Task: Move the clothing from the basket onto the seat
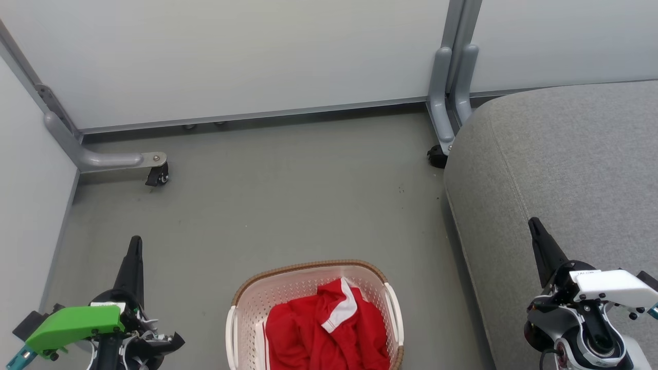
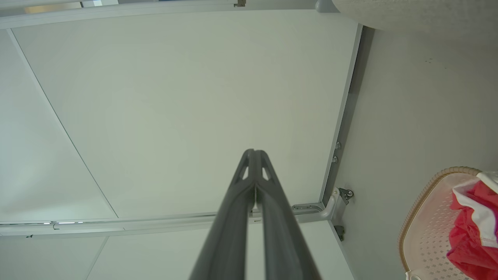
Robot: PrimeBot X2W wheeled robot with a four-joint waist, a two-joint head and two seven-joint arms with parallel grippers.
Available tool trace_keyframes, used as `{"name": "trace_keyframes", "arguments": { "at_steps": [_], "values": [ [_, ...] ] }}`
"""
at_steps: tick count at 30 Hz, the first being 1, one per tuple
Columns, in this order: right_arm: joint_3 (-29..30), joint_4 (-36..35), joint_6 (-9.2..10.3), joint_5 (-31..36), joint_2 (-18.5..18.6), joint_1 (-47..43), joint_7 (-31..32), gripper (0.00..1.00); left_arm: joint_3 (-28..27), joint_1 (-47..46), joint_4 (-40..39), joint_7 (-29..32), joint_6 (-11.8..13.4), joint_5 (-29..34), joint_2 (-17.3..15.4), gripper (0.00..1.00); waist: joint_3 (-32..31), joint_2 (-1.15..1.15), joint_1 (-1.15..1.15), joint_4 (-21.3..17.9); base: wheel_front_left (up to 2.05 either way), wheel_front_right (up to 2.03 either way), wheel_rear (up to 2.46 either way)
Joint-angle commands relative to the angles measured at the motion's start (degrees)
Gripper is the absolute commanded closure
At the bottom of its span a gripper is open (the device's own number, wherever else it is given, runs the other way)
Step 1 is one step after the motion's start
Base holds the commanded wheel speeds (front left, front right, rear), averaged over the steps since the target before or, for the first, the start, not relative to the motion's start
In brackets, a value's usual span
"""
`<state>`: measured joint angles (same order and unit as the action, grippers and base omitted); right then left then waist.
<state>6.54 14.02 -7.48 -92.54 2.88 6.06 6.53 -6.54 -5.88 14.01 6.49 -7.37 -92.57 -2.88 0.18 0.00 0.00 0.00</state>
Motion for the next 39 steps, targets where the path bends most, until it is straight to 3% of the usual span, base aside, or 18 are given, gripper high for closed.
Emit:
{"name": "trace_keyframes", "arguments": {
  "at_steps": [1, 14, 15, 16, 17, 18, 31, 39],
  "values": [
    [-0.03, 0.11, -0.02, 0.29, 0.04, 0.45, 0.09, 1.0, -0.01, -0.88, 0.09, 0.18, -0.26, 0.33, -0.04, 1.0, 0.0, 0.0, 0.0, 0.0, 0.0, 0.0, 0.0],
    [-0.03, 0.11, -0.02, 0.29, 0.04, 0.45, 0.09, 1.0, -0.01, -0.88, 0.09, 0.18, -0.26, 0.33, -0.04, 1.0, 0.0, 0.0, 0.0, 0.0, 0.0, 0.0, 0.0],
    [-0.03, 0.11, -0.02, 0.29, 0.04, 0.45, 0.09, 0.0, -0.01, -0.88, 0.09, 0.18, -0.26, 0.33, -0.04, 0.0, 0.0, 0.0, 0.0, 0.0, 0.0, 0.0, 0.0],
    [0.0, 0.18, 0.0, -0.01, -0.05, -0.09, 0.0, 0.0, 0.04, 0.1, 0.19, 0.0, 0.01, 0.0, 0.03, 0.0, 0.0, 0.0, 0.0, 0.0, 0.0, 0.0, 0.0],
    [-0.02, 0.45, 0.01, -0.02, -0.13, -0.27, -0.03, 1.0, 0.1, 0.29, 0.52, -0.03, 0.05, 0.03, 0.08, 1.0, 0.01, 0.0, 0.0, 0.0, 0.0, 0.0, 0.0],
    [-0.03, 1.17, 0.01, -0.01, -0.36, -0.91, -0.02, 0.0, 0.1, 0.88, 1.3, -0.01, 0.1, -0.01, 0.24, 0.0, 0.0, 0.0, 0.0, 0.0, 0.0, 0.0, 0.0],
    [-1.3, 0.92, 0.01, 2.84, -0.37, -1.17, -3.51, 0.0, 2.28, 1.17, 0.2, -3.5, 0.08, 5.17, 0.23, 0.0, 0.19, 0.0, 0.0, -0.07, 0.0, 0.0, 0.0],
    [-1.14, 0.09, 0.0, 12.36, -0.31, -1.25, -5.55, 0.0, 2.3, 1.95, -1.61, -5.53, 0.05, 13.72, 0.21, 0.0, 0.19, 0.0, 0.0, -0.21, 0.0, 0.0, 0.0]
  ]
}}
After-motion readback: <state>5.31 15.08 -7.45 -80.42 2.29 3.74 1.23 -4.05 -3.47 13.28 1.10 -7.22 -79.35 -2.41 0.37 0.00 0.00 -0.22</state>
